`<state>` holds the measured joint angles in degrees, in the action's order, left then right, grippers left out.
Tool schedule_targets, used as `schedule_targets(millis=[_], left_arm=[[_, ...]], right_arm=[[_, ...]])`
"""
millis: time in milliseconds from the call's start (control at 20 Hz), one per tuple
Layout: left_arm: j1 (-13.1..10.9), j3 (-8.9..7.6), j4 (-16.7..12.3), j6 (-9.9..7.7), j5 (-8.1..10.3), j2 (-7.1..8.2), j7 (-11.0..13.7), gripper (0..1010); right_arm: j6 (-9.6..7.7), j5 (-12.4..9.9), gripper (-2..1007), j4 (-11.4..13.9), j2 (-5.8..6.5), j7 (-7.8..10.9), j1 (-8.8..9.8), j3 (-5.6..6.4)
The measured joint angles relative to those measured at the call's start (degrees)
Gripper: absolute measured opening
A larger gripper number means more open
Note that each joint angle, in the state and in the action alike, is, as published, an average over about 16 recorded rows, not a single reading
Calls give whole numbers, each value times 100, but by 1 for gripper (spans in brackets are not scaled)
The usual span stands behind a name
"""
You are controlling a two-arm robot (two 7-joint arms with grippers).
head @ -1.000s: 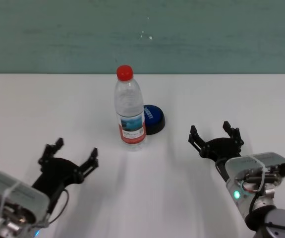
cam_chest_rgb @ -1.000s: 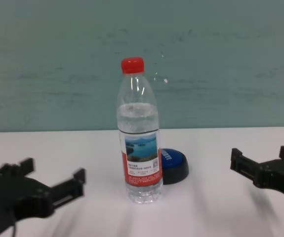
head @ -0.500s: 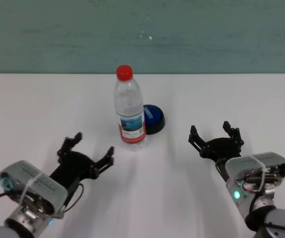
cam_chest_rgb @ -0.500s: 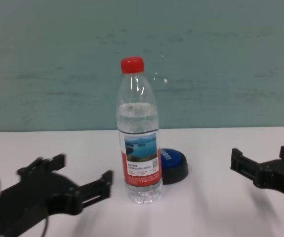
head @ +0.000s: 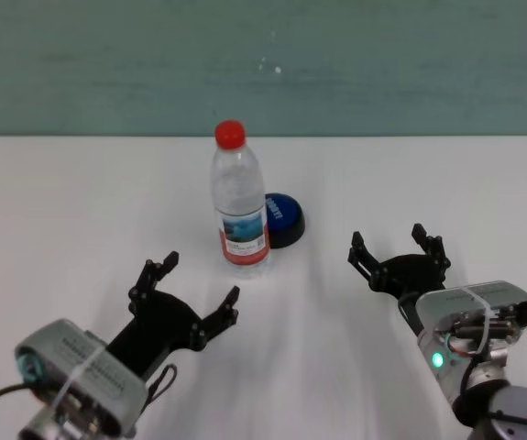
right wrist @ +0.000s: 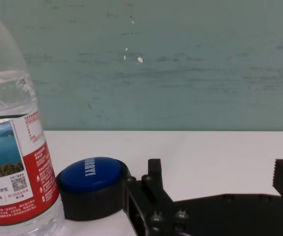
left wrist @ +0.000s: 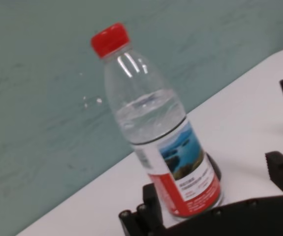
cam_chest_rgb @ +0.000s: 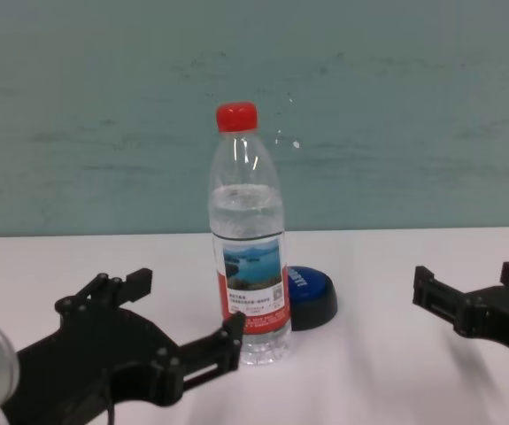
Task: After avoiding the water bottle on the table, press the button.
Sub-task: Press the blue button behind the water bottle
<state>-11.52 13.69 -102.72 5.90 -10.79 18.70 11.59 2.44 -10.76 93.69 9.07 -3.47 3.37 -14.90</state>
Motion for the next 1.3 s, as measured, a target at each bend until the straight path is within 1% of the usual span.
schedule_targets(millis=[300, 450, 600, 800, 1050, 1200, 1300], left_arm=[[-374, -31, -397, 84, -186, 99, -98, 1000], [-519, -88, -518, 169, -216, 148, -114, 1000], [-626, -157, -583, 271, -207, 194, -106, 1000], [-703, -247, -596, 408, -148, 249, -63, 1000], [-742, -346, -544, 579, -24, 313, 11, 1000], [-761, -411, -502, 665, 93, 346, 67, 1000], [-776, -474, -467, 727, 220, 370, 120, 1000]], right_arm=[[0, 0, 1004, 0, 0, 0, 0, 0], [0, 0, 1004, 0, 0, 0, 0, 0], [0, 0, 1004, 0, 0, 0, 0, 0], [0, 0, 1004, 0, 0, 0, 0, 0], [0, 0, 1004, 0, 0, 0, 0, 0], [0, 0, 1004, 0, 0, 0, 0, 0], [0, 0, 1004, 0, 0, 0, 0, 0]])
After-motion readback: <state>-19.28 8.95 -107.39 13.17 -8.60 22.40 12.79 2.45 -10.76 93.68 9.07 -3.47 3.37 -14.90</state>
